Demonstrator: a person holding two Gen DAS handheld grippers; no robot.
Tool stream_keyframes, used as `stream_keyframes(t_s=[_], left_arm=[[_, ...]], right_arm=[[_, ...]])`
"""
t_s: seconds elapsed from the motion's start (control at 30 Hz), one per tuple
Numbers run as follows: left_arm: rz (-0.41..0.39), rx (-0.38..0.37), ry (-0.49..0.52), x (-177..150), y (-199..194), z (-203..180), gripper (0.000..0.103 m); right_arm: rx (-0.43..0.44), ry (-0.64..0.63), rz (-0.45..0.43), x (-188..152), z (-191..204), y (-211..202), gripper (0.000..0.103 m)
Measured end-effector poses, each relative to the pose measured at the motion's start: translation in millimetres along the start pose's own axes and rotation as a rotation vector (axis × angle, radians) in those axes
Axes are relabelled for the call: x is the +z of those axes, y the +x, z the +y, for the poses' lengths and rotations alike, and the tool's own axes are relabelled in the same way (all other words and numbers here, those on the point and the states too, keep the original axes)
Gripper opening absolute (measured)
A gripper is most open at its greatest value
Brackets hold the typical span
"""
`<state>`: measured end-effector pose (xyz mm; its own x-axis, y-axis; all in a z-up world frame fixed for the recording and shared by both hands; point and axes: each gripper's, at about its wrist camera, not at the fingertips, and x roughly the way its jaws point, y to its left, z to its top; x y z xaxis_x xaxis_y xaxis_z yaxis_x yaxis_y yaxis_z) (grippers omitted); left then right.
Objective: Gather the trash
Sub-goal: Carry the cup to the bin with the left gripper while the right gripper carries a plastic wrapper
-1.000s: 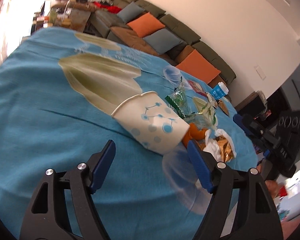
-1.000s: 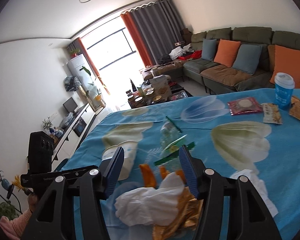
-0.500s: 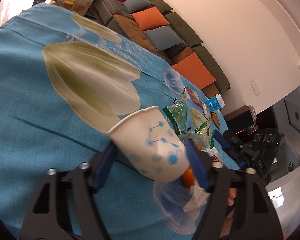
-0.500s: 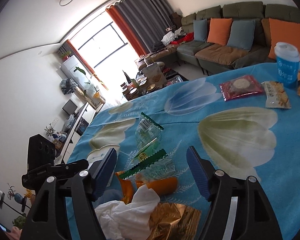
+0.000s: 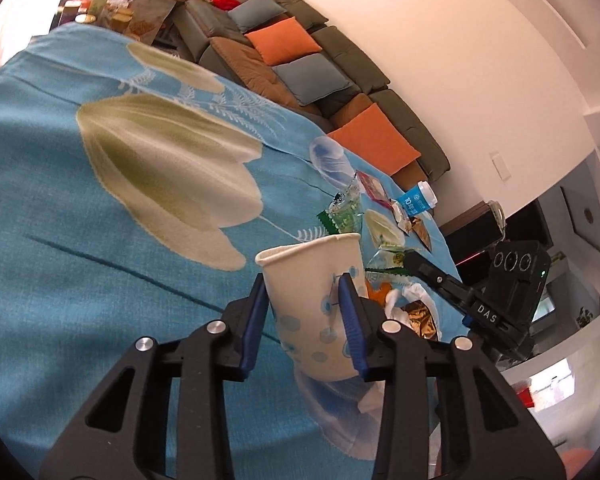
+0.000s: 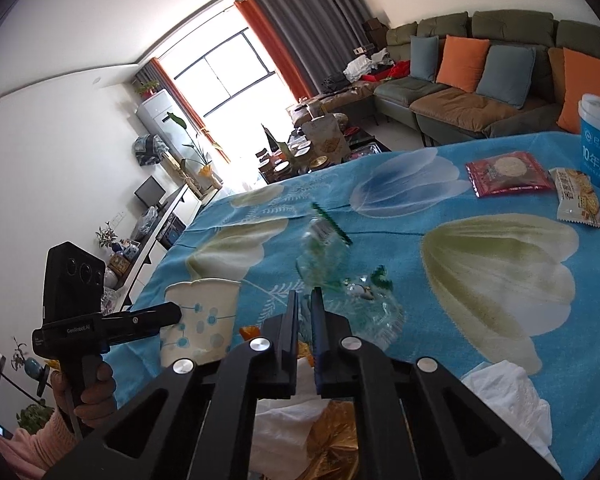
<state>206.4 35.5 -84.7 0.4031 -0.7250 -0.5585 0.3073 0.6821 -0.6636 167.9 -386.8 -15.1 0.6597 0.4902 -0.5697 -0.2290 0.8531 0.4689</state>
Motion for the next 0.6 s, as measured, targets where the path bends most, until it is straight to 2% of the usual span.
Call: stream_keyframes(t_s=[0.33, 0.6], left_arm=[[-0.088, 0.074, 0.113, -16, -49, -18, 0.031], [-0.174, 0.138, 0.139, -38, -114, -14, 0.031]], right_arm=[[0.045, -0.137, -0.051, -3, 54, -20, 0.005], [0.139, -0.204, -0.018, -13, 101, -8, 0.005]])
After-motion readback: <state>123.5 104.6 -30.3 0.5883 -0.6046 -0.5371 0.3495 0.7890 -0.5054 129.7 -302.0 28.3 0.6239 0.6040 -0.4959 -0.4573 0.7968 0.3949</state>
